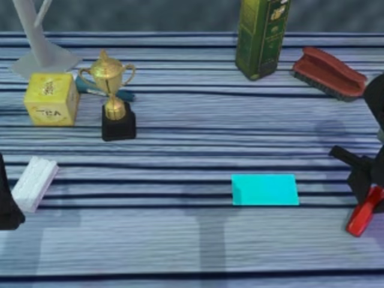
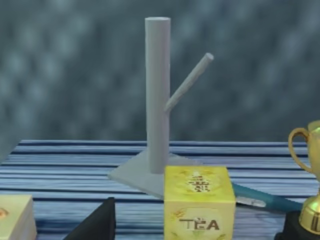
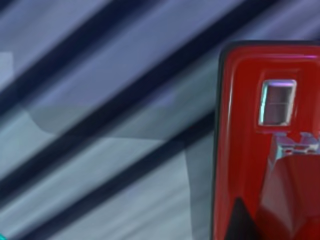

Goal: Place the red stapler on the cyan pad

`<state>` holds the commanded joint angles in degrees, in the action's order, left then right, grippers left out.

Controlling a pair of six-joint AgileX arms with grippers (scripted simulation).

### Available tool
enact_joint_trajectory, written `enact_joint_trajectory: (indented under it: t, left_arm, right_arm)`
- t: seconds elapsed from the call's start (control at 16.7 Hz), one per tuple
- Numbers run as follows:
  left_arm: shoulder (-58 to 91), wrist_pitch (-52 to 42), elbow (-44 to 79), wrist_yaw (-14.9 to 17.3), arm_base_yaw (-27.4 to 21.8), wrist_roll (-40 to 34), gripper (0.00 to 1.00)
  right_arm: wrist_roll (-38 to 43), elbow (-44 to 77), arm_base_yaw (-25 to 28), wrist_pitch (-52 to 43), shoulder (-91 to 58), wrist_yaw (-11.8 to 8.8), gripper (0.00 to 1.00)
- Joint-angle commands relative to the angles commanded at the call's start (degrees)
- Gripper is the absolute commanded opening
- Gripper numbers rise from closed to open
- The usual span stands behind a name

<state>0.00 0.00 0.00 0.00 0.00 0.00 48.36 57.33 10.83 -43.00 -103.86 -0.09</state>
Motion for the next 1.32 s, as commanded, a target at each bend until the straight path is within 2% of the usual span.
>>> enact_joint_trajectory:
  t: [0.36,0.84,1.08,1.32]
  left_arm:
    - [0.00,0.00,0.00,0.00,0.00,0.00,1.00]
    - [0.00,0.00,0.00,0.00,0.00,0.00,1.00]
    - [0.00,0.00,0.00,0.00,0.00,0.00,1.00]
    - [0.00,0.00,0.00,0.00,0.00,0.00,1.00]
  right_arm:
    - [-0.33,7.74,0.22,-15.38,6.93,-0.02,0.00]
    - [1.62,9.88,0.75,-17.09,6.71,-0.11,0.00]
    - [12.78,16.98,3.96,-20.02,2.20,-0.44,0.00]
    - [32.59,26.31,8.52,-24.13,-3.82,-0.98,0.00]
